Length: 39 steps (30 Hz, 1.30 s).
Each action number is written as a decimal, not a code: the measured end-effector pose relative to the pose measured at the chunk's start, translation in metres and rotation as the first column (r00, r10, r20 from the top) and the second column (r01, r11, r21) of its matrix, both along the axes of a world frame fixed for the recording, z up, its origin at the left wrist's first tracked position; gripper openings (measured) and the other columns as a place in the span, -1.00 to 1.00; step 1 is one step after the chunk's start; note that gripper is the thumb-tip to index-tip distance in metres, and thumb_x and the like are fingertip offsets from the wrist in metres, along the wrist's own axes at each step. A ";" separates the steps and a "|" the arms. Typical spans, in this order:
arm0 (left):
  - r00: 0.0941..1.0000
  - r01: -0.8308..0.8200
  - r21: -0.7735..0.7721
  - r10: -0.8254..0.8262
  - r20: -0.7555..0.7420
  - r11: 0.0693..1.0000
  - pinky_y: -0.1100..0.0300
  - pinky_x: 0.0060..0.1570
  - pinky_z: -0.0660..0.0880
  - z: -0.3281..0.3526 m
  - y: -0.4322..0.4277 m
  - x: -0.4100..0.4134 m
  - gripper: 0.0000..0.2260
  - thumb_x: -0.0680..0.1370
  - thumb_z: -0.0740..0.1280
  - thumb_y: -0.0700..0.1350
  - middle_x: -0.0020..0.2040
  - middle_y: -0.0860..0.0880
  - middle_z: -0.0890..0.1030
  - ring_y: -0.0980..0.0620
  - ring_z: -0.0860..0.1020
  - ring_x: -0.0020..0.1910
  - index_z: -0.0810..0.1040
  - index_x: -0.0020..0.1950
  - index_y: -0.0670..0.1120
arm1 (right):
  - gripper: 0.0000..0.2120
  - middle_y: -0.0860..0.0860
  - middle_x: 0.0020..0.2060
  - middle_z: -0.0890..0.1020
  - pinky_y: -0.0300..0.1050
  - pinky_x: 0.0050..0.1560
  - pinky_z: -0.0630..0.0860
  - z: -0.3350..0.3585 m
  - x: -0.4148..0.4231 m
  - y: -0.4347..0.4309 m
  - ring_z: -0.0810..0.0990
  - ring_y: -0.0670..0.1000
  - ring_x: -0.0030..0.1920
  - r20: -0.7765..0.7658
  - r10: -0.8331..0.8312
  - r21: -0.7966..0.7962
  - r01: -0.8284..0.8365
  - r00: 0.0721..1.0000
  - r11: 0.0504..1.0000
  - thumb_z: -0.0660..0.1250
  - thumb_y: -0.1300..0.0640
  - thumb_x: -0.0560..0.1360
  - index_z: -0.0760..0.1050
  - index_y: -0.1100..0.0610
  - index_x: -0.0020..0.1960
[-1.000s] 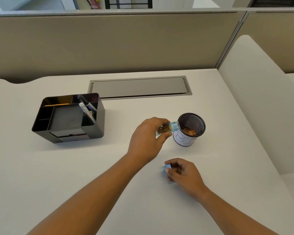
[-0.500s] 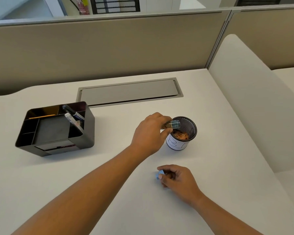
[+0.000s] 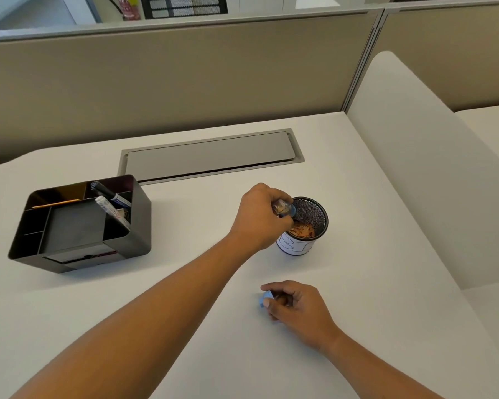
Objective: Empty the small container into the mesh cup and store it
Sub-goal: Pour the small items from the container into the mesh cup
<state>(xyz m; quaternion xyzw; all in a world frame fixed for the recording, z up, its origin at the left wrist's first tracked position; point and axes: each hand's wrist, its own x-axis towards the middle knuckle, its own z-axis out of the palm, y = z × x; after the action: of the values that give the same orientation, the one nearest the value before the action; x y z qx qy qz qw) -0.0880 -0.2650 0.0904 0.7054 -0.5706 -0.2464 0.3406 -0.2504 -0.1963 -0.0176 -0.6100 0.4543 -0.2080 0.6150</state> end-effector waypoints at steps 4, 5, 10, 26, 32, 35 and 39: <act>1.000 -0.006 0.035 0.006 -0.021 0.999 0.42 -0.32 0.38 0.002 -0.002 -0.003 -0.71 0.32 0.51 -0.25 -0.05 -0.04 0.54 0.05 0.51 -0.12 0.67 0.01 -0.06 | -0.82 -0.05 -0.24 0.71 -0.09 -0.19 0.69 -0.001 0.001 0.001 0.67 0.01 -0.32 -0.002 -0.002 -0.005 0.002 1.000 1.000 0.50 0.17 0.44 0.71 0.00 0.04; 0.999 -0.003 0.041 0.004 -0.033 0.999 0.39 -0.32 0.41 0.003 -0.003 -0.004 -0.74 0.33 0.51 -0.25 -0.06 -0.03 0.54 0.04 0.52 -0.13 0.68 -0.01 -0.07 | -0.81 -0.05 -0.24 0.71 -0.06 -0.18 0.70 -0.001 0.001 0.001 0.68 0.01 -0.31 0.000 -0.001 -0.005 0.001 1.000 1.000 0.50 0.16 0.44 0.71 0.00 0.04; 0.997 0.065 0.043 -0.067 0.036 0.997 0.28 -0.33 0.42 0.001 -0.007 -0.008 -0.85 0.38 0.47 -0.16 -0.10 -0.03 0.51 0.07 0.48 -0.23 0.68 -0.07 -0.07 | -0.81 -0.05 -0.21 0.71 0.02 -0.12 0.71 -0.002 0.001 0.000 0.68 0.03 -0.29 -0.003 -0.007 -0.003 0.007 1.000 1.000 0.51 0.14 0.43 0.71 -0.03 0.03; 0.980 0.098 0.108 -0.115 0.164 0.989 0.11 -0.20 0.43 -0.015 -0.015 -0.009 -0.74 0.40 0.50 0.04 -0.12 -0.01 0.43 -0.05 0.48 -0.14 0.66 0.00 -0.06 | -0.79 -0.07 -0.20 0.71 0.07 -0.09 0.70 -0.003 0.002 0.002 0.69 0.05 -0.28 -0.025 0.007 -0.022 -0.007 1.000 1.000 0.50 0.06 0.41 0.70 -0.06 0.04; 0.978 0.102 0.110 -0.120 0.171 0.989 0.14 -0.22 0.38 -0.020 -0.017 -0.014 -0.77 0.42 0.49 0.01 -0.12 0.00 0.40 -0.03 0.46 -0.16 0.64 -0.01 -0.08 | -0.79 -0.06 -0.21 0.71 0.10 -0.09 0.69 -0.003 0.002 0.002 0.68 0.05 -0.27 -0.033 0.001 -0.029 -0.002 0.999 1.000 0.50 0.06 0.41 0.70 -0.06 0.04; 0.978 0.095 0.124 -0.116 0.171 0.988 0.15 -0.20 0.38 -0.020 -0.017 -0.015 -0.74 0.43 0.48 0.02 -0.10 -0.02 0.39 -0.03 0.44 -0.16 0.64 0.02 -0.10 | -0.78 -0.04 -0.22 0.70 0.10 -0.09 0.69 -0.002 0.002 0.002 0.67 0.06 -0.25 -0.034 0.000 -0.027 -0.001 0.999 1.000 0.50 0.03 0.40 0.70 -0.07 0.05; 0.989 0.074 0.071 -0.082 0.123 0.995 0.16 -0.21 0.36 -0.011 -0.018 -0.022 -0.78 0.41 0.50 0.03 -0.11 -0.01 0.42 0.00 0.43 -0.16 0.65 -0.08 -0.09 | -0.79 -0.02 -0.20 0.70 0.11 -0.08 0.68 -0.001 0.002 0.003 0.67 0.12 -0.21 -0.035 -0.002 -0.033 0.001 0.999 0.999 0.50 0.02 0.40 0.70 -0.09 0.03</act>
<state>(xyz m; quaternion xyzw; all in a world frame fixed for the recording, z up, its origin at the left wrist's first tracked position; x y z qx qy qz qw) -0.1100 -0.2828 0.0793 0.7076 -0.6097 -0.2331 0.2705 -0.2487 -0.1937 -0.0188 -0.6232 0.4619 -0.2051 0.5968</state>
